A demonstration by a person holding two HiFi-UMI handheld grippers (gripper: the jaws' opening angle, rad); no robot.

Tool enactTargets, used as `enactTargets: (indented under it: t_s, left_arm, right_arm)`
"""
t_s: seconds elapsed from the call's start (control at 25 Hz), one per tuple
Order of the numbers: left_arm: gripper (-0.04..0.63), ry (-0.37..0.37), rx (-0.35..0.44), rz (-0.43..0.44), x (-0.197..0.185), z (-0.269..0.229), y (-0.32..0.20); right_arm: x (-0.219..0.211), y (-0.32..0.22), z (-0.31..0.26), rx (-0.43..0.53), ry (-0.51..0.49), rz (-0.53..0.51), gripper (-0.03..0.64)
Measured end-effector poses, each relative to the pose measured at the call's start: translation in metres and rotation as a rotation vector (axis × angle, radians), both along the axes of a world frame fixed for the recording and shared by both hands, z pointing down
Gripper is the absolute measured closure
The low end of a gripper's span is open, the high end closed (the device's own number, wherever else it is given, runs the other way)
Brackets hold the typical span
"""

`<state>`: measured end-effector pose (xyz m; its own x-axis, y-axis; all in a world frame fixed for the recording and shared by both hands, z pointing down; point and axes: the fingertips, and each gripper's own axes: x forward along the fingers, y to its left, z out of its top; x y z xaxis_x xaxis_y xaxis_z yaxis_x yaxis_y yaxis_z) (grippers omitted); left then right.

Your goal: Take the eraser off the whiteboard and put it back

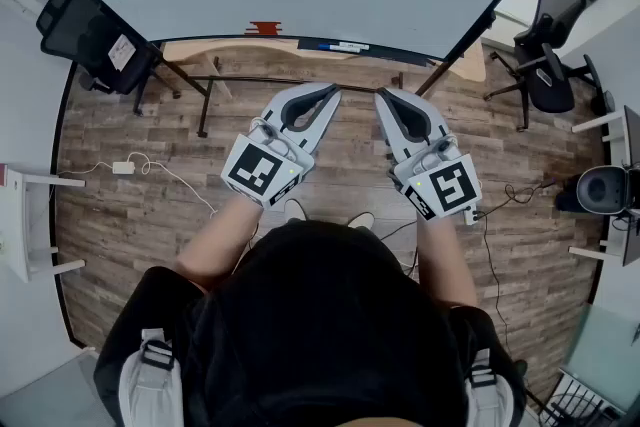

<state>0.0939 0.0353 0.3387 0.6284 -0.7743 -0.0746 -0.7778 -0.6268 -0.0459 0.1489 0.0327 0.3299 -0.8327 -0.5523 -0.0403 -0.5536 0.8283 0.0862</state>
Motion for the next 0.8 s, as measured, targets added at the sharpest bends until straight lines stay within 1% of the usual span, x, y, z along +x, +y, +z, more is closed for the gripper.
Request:
enactTargets:
  t_s: [0.16, 0.32, 0.4, 0.6, 0.8]
  left_arm:
    - [0.601, 0.001, 0.004, -0.003, -0.009, 0.0, -0.006]
    - [0.601, -0.004, 0.0, -0.016, -0.014, 0.001, -0.008]
    - [0.601, -0.007, 0.0, -0.018, -0.018, 0.001, -0.011]
    - [0.6, -0.013, 0.006, 0.005, -0.034, 0.002, -0.014]
    - [0.6, -0.02, -0.009, 0.024, -0.06, 0.011, -0.015]
  right_arm:
    - [-0.008, -0.006, 0.001, 0.002, 0.0, 0.0, 0.617]
    - [-0.01, -0.007, 0.0, -0.012, -0.051, -0.001, 0.615]
    - [-0.014, -0.009, 0.001, -0.016, -0.061, 0.004, 0.615]
    - [-0.035, -0.012, 0.005, -0.028, -0.058, 0.021, 0.615]
    - [-0.059, -0.014, 0.011, -0.044, -0.053, 0.057, 0.615]
